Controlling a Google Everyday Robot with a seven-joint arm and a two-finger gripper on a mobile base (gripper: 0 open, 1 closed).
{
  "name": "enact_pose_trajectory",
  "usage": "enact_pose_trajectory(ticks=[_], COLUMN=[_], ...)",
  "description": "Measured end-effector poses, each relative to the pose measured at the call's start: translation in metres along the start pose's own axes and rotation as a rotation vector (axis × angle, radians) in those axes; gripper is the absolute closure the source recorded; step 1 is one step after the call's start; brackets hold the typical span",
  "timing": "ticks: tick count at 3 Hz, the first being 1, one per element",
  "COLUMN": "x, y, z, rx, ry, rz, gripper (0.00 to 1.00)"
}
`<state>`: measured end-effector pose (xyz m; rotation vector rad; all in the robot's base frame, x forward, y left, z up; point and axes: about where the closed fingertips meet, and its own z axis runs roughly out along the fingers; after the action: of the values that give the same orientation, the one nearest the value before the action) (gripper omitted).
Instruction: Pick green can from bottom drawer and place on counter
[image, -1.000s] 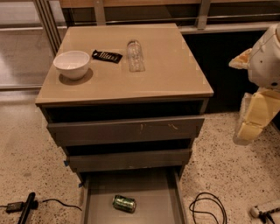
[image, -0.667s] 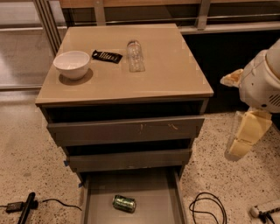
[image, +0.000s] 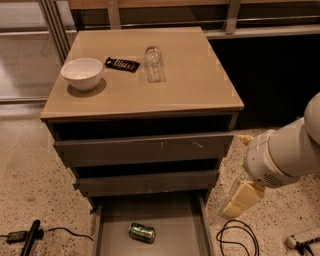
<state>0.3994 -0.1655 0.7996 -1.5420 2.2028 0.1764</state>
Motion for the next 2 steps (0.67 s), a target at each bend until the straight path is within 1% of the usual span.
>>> enact_pose_trajectory(ticks=[1,2], x=[-0.0042,-0.0044], y=[-0.0127,-0.0129], z=[0.0042,0.004], rx=[0.06,0.06], ry=[-0.022,-0.022], rz=[0.001,0.001], gripper=[0.0,0.0])
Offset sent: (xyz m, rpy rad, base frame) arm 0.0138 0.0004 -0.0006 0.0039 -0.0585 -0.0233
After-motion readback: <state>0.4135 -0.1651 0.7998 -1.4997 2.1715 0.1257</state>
